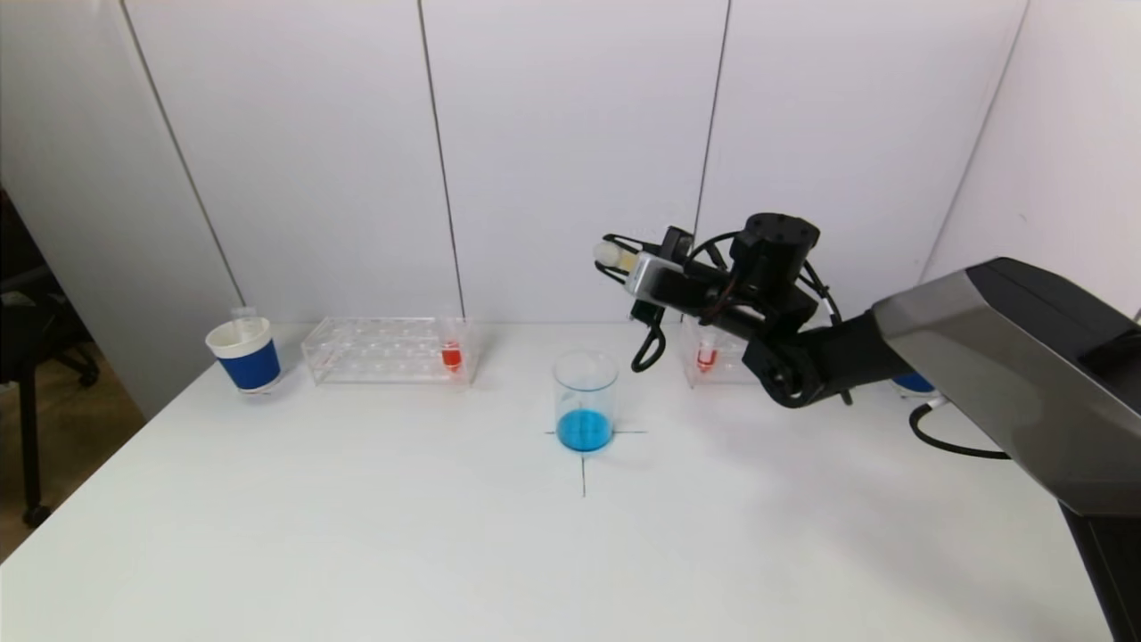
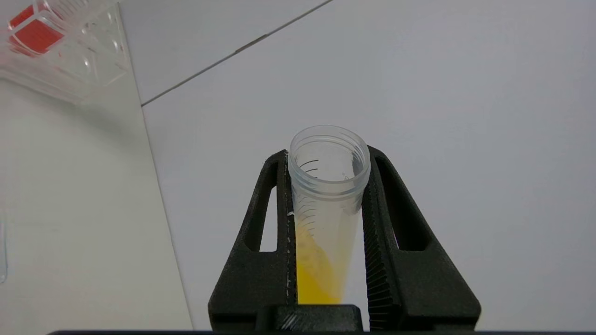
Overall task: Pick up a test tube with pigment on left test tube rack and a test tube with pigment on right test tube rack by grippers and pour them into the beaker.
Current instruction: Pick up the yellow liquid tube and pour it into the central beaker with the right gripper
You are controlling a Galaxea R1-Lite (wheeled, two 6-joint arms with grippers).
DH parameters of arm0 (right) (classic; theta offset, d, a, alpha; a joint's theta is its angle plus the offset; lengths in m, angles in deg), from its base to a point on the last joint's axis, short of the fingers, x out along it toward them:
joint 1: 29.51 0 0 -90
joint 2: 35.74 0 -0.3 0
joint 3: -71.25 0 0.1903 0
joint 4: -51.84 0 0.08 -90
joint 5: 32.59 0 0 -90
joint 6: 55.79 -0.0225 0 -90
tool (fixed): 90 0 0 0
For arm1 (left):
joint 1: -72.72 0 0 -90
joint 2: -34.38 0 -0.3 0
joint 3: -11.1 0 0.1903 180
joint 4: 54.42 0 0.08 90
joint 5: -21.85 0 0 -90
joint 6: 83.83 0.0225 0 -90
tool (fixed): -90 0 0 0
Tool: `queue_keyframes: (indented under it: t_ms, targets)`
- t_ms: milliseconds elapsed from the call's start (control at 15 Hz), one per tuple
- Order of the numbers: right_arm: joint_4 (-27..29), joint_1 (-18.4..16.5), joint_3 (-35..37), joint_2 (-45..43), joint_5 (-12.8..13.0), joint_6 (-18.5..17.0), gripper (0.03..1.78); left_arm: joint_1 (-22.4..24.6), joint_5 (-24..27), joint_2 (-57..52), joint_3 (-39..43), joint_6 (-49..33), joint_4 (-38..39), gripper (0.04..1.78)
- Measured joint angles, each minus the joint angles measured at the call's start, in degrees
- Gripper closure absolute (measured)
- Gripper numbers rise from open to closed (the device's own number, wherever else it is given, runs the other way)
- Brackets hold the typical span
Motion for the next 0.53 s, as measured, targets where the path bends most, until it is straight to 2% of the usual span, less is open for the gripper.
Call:
queue_keyframes:
  t_ms: [133,333,533]
  targets:
    - [-0.5,0.0,0.9,-0.2,-1.4,1.0,1.34,0.0,0.0,0.0,0.0,0.0,0.0,0.06]
    - [-0.7,-0.1,2.1,-0.5,-3.4,5.1,1.34,0.0,0.0,0.0,0.0,0.0,0.0,0.06]
    - [-1.8,-0.1,3.7,-0.7,-4.9,7.5,1.34,0.0,0.0,0.0,0.0,0.0,0.0,0.06]
